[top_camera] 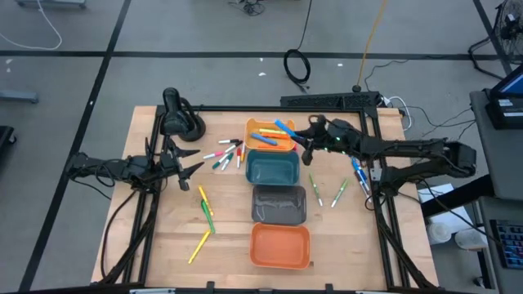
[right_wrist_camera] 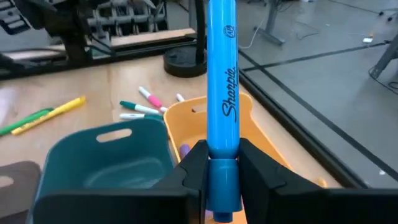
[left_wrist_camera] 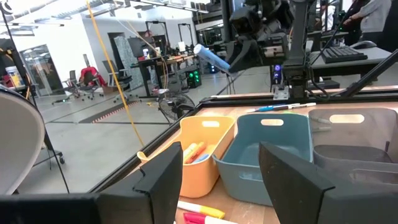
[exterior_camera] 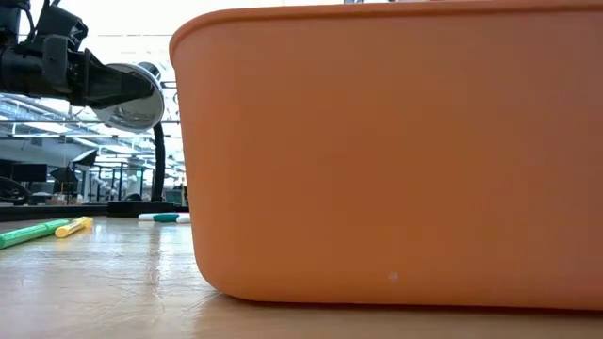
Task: Pick & Place Markers
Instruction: Put the blue highlighter into the yellow bin
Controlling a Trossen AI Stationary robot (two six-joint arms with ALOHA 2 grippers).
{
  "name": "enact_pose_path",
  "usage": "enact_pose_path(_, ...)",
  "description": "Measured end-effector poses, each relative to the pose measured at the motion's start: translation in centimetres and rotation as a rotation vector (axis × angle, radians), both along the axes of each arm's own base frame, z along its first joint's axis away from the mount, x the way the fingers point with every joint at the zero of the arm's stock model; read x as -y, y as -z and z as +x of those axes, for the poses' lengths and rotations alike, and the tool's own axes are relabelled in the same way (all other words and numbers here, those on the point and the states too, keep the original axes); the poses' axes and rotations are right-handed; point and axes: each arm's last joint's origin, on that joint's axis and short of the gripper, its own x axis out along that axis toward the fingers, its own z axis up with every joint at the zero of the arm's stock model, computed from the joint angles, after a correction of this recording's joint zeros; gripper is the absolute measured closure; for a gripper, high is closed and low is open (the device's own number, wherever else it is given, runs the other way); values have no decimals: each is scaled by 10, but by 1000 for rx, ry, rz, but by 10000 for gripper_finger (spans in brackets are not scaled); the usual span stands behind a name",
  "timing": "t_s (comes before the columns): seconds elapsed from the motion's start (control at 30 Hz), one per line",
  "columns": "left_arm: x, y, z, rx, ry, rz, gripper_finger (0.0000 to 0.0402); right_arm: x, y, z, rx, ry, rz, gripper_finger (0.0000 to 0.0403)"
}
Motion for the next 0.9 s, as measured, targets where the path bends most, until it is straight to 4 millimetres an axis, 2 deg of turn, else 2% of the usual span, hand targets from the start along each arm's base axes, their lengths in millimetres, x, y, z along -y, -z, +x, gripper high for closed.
enact_pose_path(0.1,0,0,0,0,0,0,188,8,-10,21,-57,-12,-18,353)
enact_pose_path(0.2,0,0,0,0,0,0,188,16,-8,44,-159,-28,-24,353)
enact_pose_path(0.33,0,0,0,0,0,0,188,26,6,68,-284,-49,-23,353)
enact_pose_path(0.43,0,0,0,0,0,0,188,37,22,79,-349,-42,-10,353)
enact_pose_path(0.57,0,0,0,0,0,0,188,49,44,84,-412,-9,43,353)
enact_pose_path(0.7,0,0,0,0,0,0,188,51,60,83,-487,5,97,353)
enact_pose_path(0.9,0,0,0,0,0,0,188,50,64,79,-546,7,123,346)
